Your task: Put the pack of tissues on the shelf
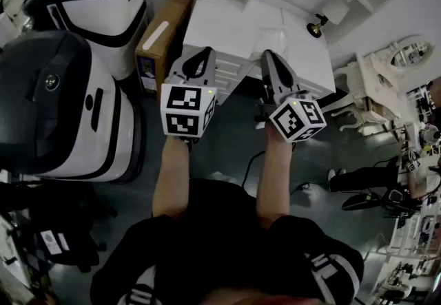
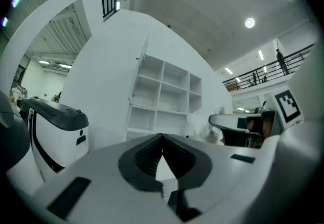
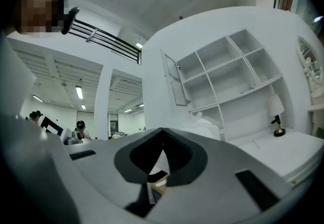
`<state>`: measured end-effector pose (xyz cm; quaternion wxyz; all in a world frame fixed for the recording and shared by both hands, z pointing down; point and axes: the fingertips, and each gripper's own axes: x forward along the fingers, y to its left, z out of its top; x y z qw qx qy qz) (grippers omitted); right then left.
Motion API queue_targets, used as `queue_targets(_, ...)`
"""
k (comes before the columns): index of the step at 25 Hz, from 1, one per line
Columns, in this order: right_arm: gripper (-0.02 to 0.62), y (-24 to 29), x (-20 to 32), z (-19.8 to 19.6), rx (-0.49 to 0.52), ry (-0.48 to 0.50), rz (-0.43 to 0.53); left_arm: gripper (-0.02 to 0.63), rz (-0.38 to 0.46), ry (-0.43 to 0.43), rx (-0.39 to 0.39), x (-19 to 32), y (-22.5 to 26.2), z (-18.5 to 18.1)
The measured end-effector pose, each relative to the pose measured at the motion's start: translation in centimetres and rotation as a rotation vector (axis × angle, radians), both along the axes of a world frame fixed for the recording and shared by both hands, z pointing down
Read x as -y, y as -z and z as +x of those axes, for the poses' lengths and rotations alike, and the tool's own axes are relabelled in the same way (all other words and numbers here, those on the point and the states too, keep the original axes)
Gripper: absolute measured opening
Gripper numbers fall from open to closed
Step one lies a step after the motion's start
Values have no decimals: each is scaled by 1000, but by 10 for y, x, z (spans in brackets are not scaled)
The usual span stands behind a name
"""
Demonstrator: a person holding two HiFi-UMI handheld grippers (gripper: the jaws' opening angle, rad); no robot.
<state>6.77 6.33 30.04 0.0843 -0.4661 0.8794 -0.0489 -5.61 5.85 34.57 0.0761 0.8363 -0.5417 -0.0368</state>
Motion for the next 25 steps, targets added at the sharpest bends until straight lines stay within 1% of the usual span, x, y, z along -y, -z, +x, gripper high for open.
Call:
queue_targets(4,20,2,2,-3,4,11,2,11,16,2,-13,-1,8,-2)
queue_targets(7,20,-4,-1,-3,13,-6,-12,11,7,2,-10,-7,5,-3)
queue_targets(12,20,-13,-5,-5,-9,-18,-29,11,1,-4,-14,-7,2,-7)
queue_targets(14,20,-16,-8,1,-9,-29,-36,11,-2,-5,-20,-8,1,-6)
queue_targets(18,20,-21,-6,16,-2,-49,-52,11,-29,-29,-33,-6,-9,7)
queue_targets(22,20,-28,11,18,5,-35,-66,11,-29,-20,-18,3,-12,12)
queue_targets(25,20,-32,20,6,25,-3,-68,11,-39,7,3,6,-19,3)
